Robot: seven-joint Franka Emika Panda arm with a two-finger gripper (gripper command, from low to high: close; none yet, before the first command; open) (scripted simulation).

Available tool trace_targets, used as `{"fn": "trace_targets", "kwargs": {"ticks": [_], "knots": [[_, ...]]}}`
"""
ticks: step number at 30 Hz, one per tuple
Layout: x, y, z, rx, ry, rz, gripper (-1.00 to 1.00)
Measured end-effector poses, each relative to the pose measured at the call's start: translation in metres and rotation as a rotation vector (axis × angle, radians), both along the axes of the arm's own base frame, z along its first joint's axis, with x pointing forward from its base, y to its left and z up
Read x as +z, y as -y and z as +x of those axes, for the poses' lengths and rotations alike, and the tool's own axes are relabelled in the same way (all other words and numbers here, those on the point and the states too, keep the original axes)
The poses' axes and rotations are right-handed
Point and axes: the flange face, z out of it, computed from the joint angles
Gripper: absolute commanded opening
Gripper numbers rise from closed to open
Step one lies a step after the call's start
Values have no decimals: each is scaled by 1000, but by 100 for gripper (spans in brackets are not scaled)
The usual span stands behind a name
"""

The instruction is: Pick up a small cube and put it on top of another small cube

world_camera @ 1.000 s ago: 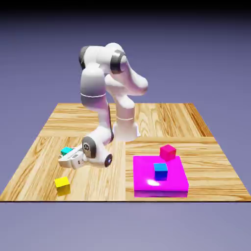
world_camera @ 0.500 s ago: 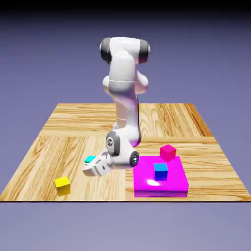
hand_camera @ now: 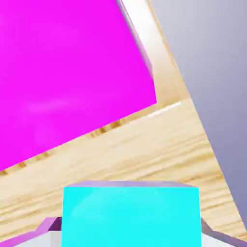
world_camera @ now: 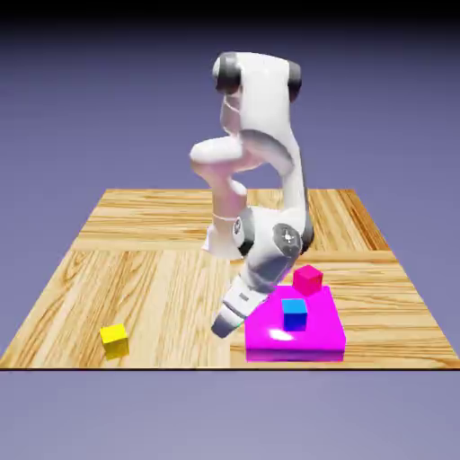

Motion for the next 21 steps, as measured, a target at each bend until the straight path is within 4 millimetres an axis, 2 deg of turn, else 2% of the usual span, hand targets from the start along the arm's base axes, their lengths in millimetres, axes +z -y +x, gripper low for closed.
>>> {"fn": "trace_targets", "kwargs": {"ticks": [3,6,14,21], "knots": [[25,-86,-1,156,30,110,-100],[25,-168,-33,322,-39,135,-100],[-22,-229,-120,518,-260,-83,-100],[-40,-264,-193,697,-353,-307,-100]]}}
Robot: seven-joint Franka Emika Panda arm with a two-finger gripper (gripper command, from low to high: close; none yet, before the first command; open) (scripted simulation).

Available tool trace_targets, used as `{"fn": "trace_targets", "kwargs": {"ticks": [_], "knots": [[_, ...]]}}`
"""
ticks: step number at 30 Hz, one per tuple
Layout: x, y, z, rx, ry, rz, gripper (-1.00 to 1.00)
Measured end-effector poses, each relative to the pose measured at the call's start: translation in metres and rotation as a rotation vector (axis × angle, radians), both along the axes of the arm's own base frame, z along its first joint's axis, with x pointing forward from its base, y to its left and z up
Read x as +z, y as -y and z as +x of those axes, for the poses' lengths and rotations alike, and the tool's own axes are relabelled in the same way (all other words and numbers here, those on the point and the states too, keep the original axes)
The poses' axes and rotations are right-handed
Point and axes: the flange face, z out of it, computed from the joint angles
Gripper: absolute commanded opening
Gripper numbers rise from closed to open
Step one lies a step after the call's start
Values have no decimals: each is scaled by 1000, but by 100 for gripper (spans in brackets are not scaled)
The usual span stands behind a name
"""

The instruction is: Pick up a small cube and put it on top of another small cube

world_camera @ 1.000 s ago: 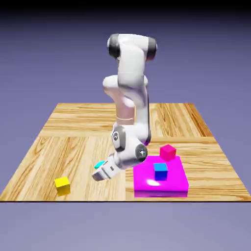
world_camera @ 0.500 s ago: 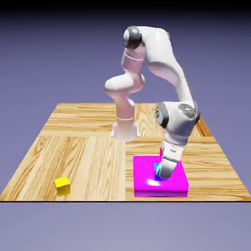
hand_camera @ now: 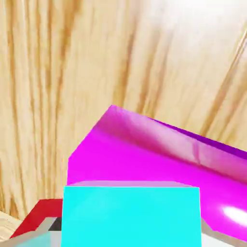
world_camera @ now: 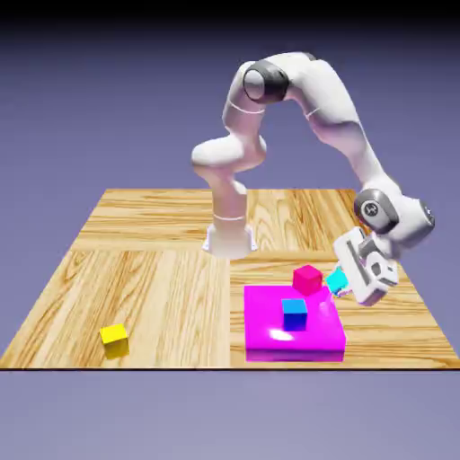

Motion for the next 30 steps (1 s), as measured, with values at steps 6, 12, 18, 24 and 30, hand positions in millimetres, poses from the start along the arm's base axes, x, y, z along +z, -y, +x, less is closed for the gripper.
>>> {"fn": "trace_targets", "kwargs": {"ticks": [6,12,18,24,30], "knots": [[-3,-13,-53,177,62,-186,-100],[3,-3,-84,331,294,-389,-100],[13,18,-89,387,591,-526,-100],[65,13,-78,315,616,-401,-100],[116,11,-73,262,670,-294,-100]]}}
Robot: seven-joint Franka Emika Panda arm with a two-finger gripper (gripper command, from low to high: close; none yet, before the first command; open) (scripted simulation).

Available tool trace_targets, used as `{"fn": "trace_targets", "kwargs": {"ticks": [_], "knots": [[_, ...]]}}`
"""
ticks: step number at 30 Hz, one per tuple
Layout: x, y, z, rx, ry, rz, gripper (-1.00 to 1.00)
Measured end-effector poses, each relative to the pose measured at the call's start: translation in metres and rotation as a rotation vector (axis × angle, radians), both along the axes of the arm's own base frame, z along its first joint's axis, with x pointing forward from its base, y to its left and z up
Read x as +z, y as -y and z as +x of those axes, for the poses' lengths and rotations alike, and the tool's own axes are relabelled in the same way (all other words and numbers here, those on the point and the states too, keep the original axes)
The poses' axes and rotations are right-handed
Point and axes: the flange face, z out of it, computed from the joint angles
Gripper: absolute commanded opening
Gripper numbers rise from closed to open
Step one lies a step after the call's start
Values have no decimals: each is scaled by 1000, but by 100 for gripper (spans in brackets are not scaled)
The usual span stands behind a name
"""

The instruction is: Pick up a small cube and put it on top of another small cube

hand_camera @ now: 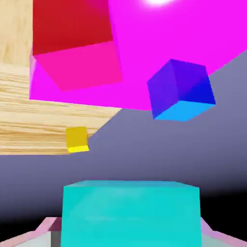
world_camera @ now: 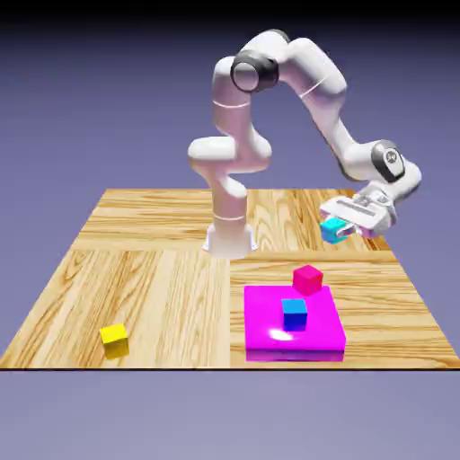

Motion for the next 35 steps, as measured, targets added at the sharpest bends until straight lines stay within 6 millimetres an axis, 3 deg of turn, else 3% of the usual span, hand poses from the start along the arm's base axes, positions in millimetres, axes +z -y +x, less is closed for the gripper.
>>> {"fn": "trace_targets", "kwargs": {"ticks": [8,15,23,32,33,35], "knots": [[37,-2,-3,20,72,64,-100],[31,-2,-5,41,113,31,-100],[-23,6,0,55,94,-83,-100],[-129,48,9,32,-45,-258,-100],[-132,50,9,31,-50,-262,100],[-132,49,9,33,-49,-262,100]]}}
